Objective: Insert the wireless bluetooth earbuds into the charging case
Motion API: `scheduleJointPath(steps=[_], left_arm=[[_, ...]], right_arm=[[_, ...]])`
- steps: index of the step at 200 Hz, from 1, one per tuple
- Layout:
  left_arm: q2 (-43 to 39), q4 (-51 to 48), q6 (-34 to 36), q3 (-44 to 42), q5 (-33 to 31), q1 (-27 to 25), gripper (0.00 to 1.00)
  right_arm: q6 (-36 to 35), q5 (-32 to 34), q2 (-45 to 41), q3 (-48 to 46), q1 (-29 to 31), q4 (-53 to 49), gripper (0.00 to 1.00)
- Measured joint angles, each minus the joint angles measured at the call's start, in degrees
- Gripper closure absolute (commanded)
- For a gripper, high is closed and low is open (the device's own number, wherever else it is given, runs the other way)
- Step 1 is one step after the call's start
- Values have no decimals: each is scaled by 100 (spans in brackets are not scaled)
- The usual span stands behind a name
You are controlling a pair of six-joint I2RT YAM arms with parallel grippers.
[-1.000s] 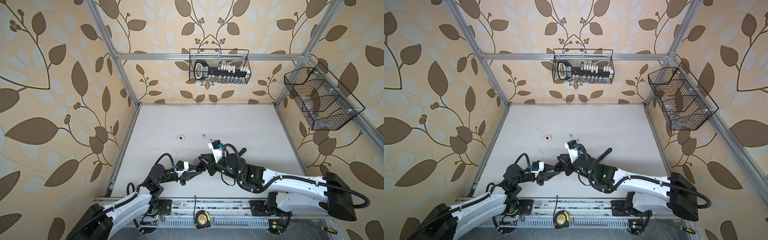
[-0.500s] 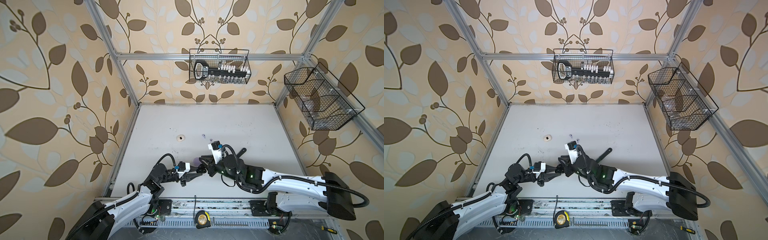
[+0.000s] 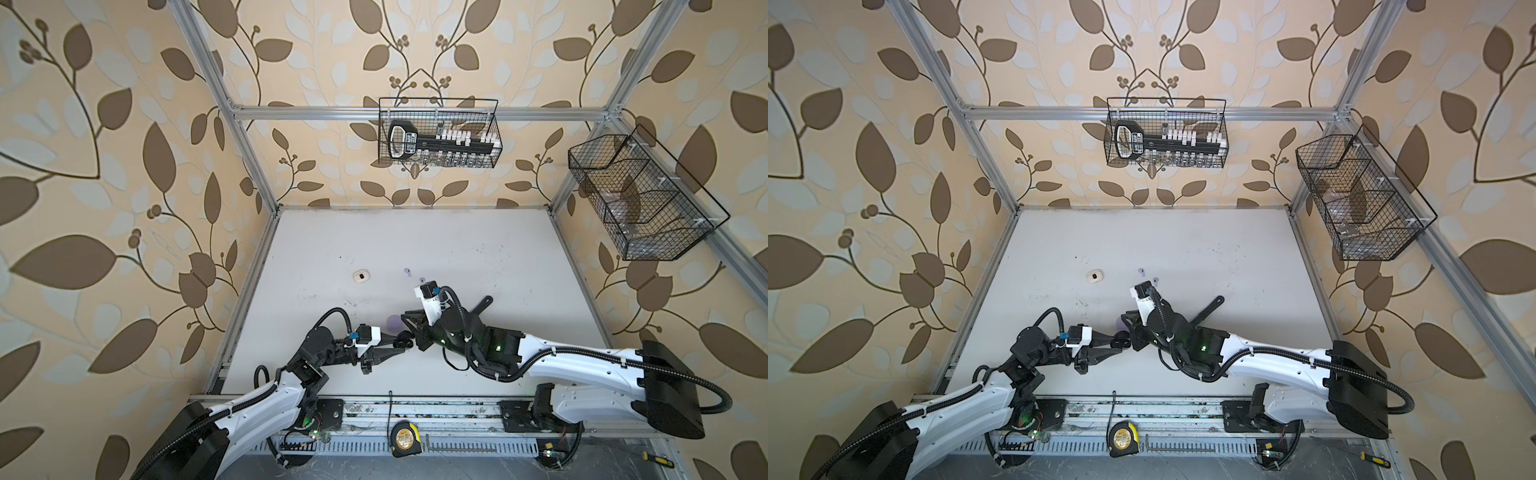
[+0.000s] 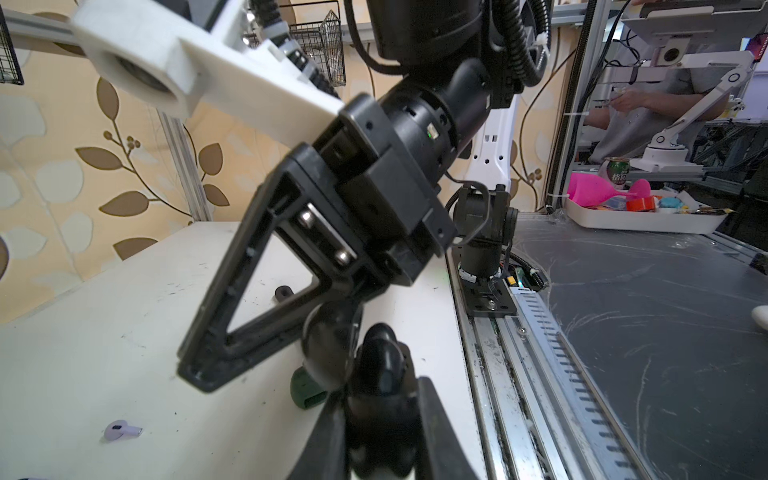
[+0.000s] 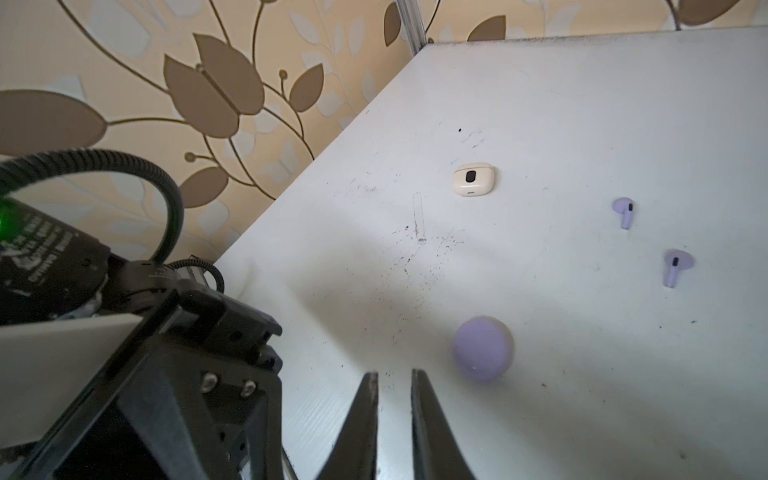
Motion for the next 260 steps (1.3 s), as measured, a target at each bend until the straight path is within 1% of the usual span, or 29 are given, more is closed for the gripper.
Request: scheduleJointPath(steps=[37,76,90,98,113,135,147,163,174,185,203,215,232,247,260], left_arm=[[-15,129,20,118,-9,-33,100],[2,157,42,138,-2,-33,100],[20,133,66,188,-74,-66,100],[26,81,83,238,-181,-74,100],[55,-94,96,354,-551,-70,100],[428,-146,-68,522,-1469,-57,100],[824,-68,-262,603,-1930,-9,100],[1609,-13,-691,793,-2354,295,100],[2111,-4,-1003,988,-2470,586,100],[2680,-2,-1471,1285,-2553,911,100],[3383,-13,-2177,1766,-2612,1270,100],[3707,-96,-2599,2059,-2710,1405,100],[4041,-627,-3182,2579,-2809,1469,100],[4207,-1213,-3521,3036,-2855,1478,100],[4325,-1508,-3792,3314,-2870,1480,100]], right_arm=[[-186,-24,50,11,256,-234,83],[-339,304,-81,17,479,-382,83],[-332,529,-186,17,529,-476,78],[-310,706,-273,15,538,-551,75],[-247,986,-498,-26,492,-645,74],[-125,1163,-927,-208,280,-671,67],[-107,1198,-1119,-358,195,-643,63],[-94,1222,-1309,-669,136,-564,58],[-153,1217,-1366,-911,116,-474,57],[-199,1196,-1375,-1115,101,-400,54],[-282,1128,-1375,-1357,94,-293,53],[-317,1064,-1370,-1438,85,-201,51],[-343,1016,-1342,-1480,83,-66,48],[-356,973,-1261,-1480,81,52,46],[-374,942,-1172,-1480,79,131,45]])
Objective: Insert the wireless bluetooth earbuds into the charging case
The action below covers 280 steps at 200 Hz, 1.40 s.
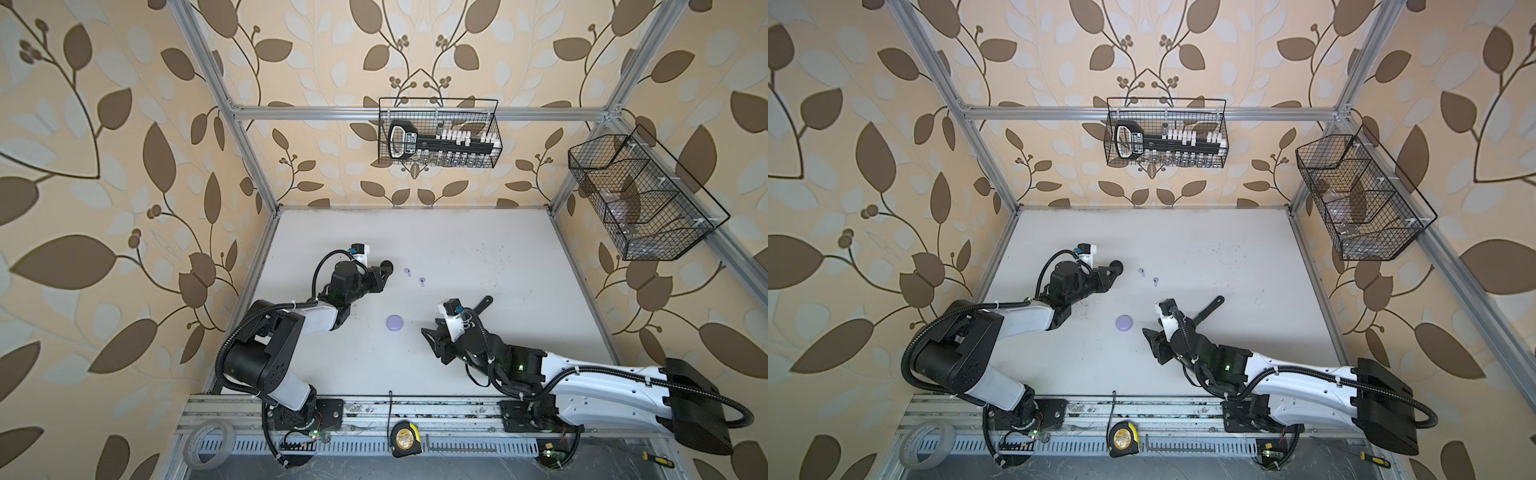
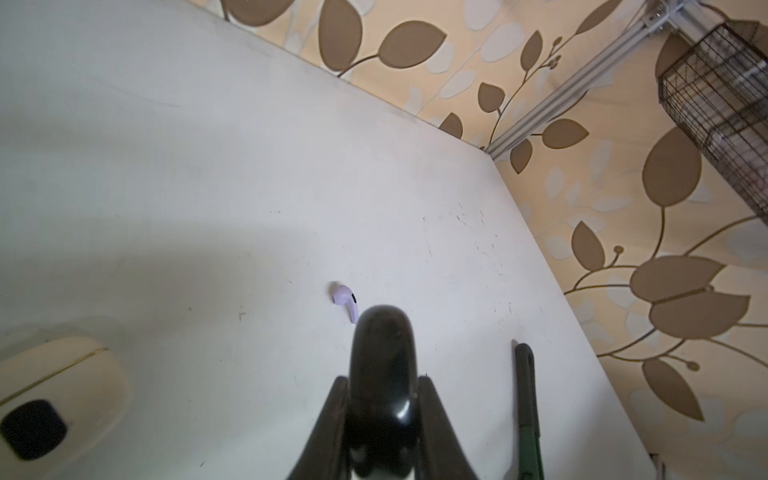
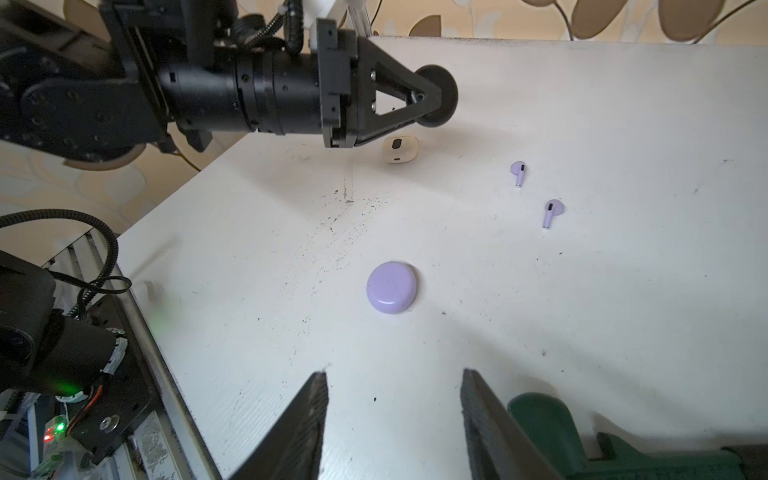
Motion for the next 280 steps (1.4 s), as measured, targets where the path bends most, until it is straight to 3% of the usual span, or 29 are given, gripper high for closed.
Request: scheduleJointPath(steps=[59,133,166,206,280], left_arm=[[678,-557,-1023,219,-48,0,100],[1331,-638,-1366,573,-85,0,100],[1388,-636,-1375,581,-87,0,79],[1416,-621,-1364,581,-87,0,70],[1338,-645,-1294,599,-138,0,42]], right_arm=[[-92,-138,570,22,-92,205,44],[-107,-258,837,98,-96,345,41],[-105,-269,855,101,-96,396,41],[-79,-264,855,101,-98,420,39],[-109,-264,859,131,-111,494,29]])
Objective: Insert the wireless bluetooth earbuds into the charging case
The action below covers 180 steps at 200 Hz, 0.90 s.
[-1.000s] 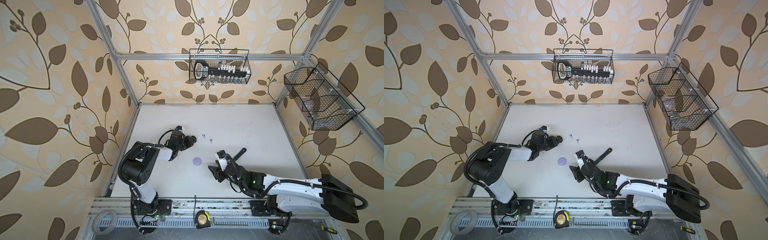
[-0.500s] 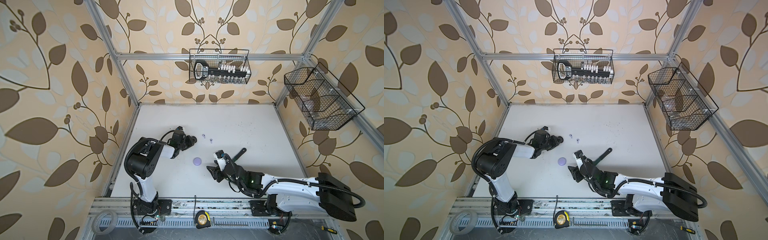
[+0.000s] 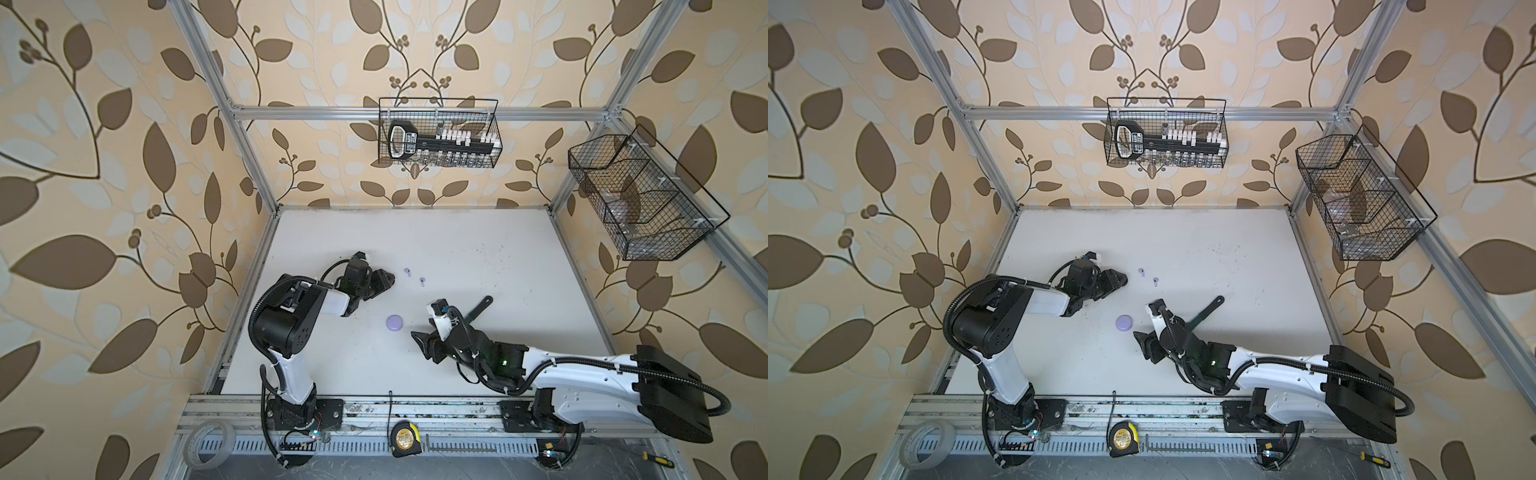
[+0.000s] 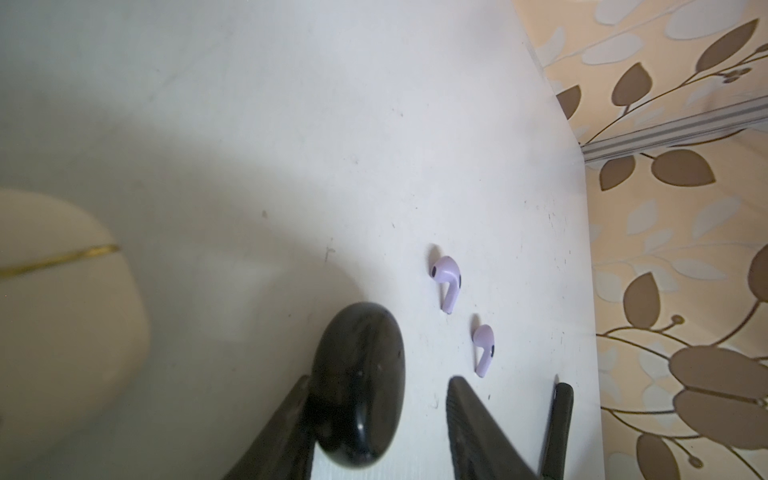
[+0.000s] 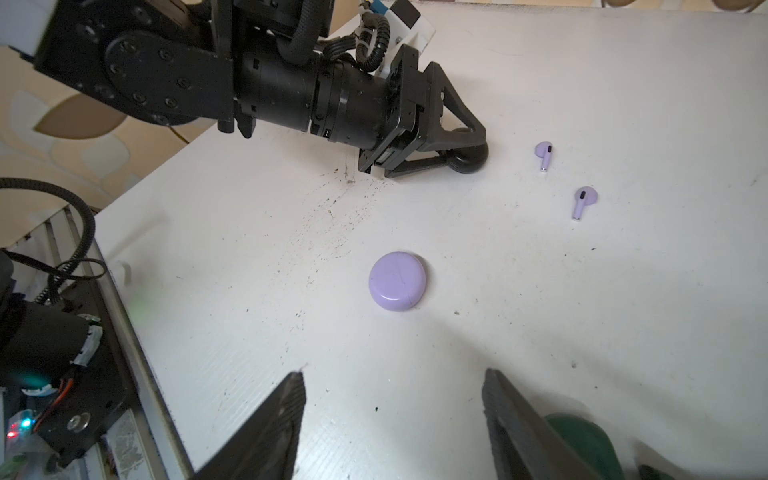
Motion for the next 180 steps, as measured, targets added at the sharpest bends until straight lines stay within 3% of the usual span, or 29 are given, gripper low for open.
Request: scheduleJointPath(steps=[28,63,125,180], left_arm=[[-505,-57,57,-243,-11,0,29],[-1528,-573,350,-448,-166,0,28],[-3943,-1875,1394,-962,-1224,2,12],[-4767,-2402,2103,-1235,-1843,2,10]], right_arm=[[-133,-31,142,4,-33,107,28],[-450,-127,632,4,-39,428,29],[-1250,-551,2549,146,-61,1451,31],[-1895,-1152,3482,850,-605,1705,24]])
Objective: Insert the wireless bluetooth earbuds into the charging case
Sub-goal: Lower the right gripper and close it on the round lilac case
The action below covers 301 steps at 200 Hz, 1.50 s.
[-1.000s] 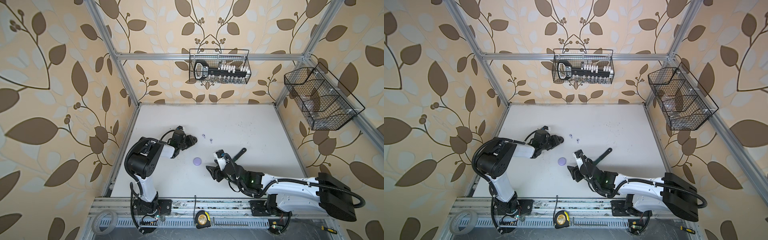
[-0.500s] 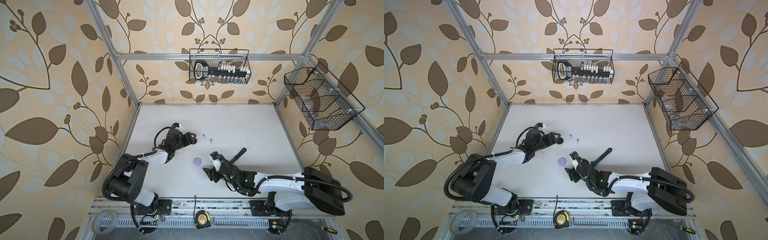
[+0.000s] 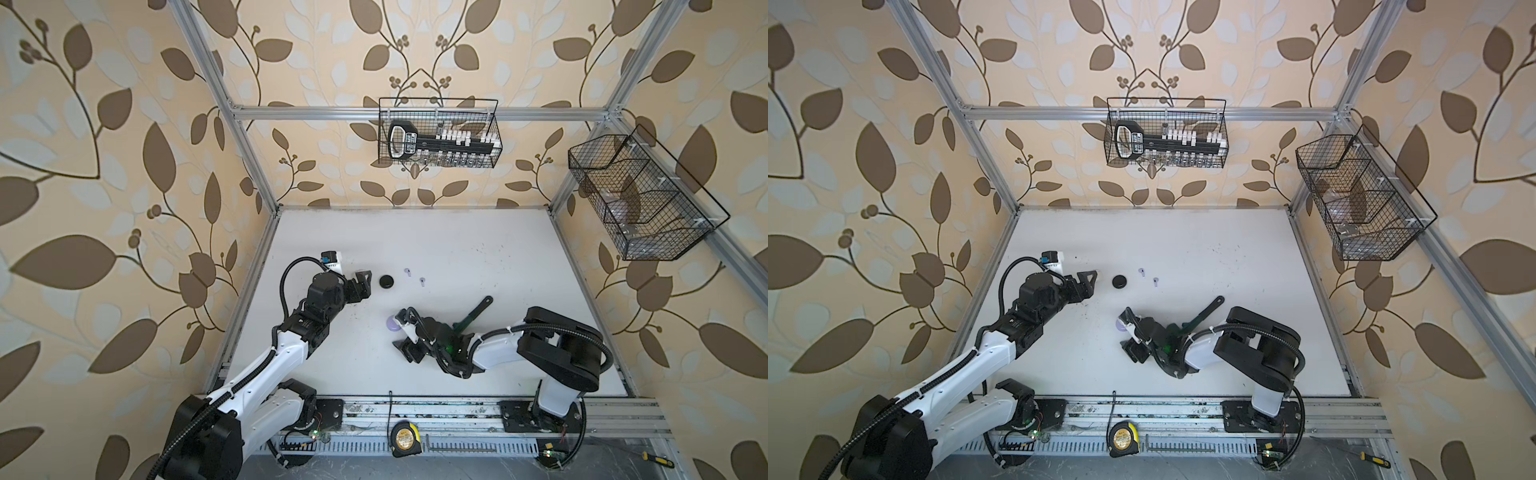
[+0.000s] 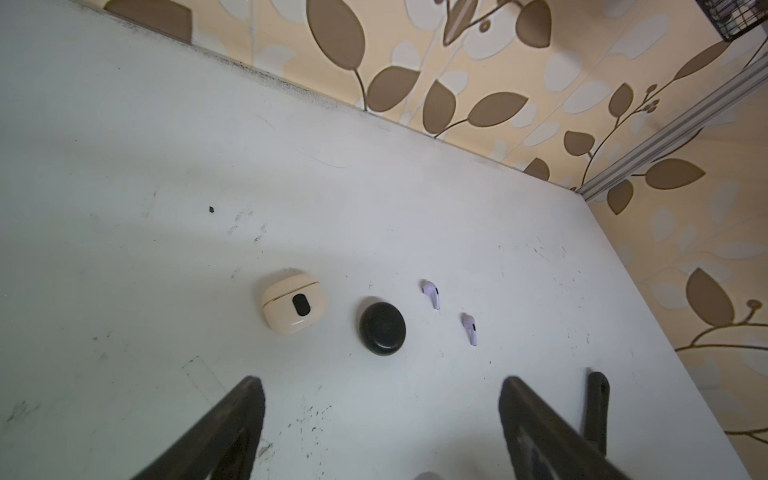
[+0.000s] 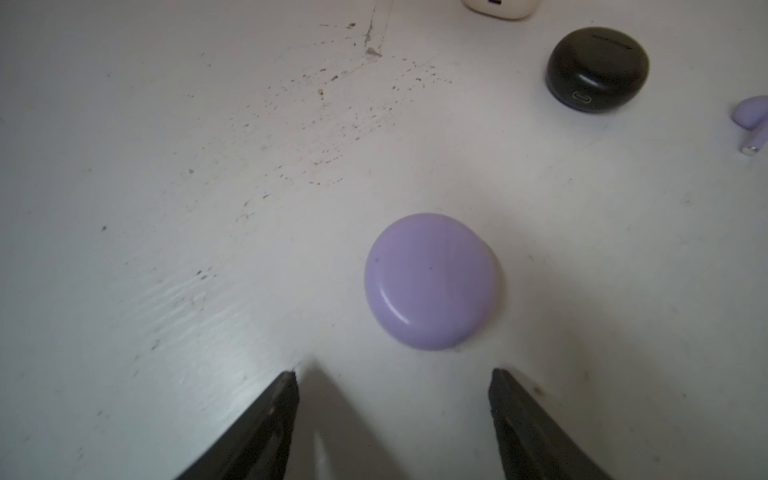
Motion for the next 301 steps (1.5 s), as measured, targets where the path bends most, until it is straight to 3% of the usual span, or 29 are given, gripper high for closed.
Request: scheduleJointPath(steps=[32,141,172,301], left_arm=[[-131,-87,203,-52,-129,0,7],[-317,-146,304,-160,-203,0,6],[-319,-127,304,-236,-195,0,6],[-538,-33,302,-341,-94,0,4]], right_arm=[[-238,-286,297,315,-282,66,23],[-503,-763,678,654,-503,286,42],[-542,-800,758,719,-496,358,52],[-476,-603,761,573,-382,586,46]])
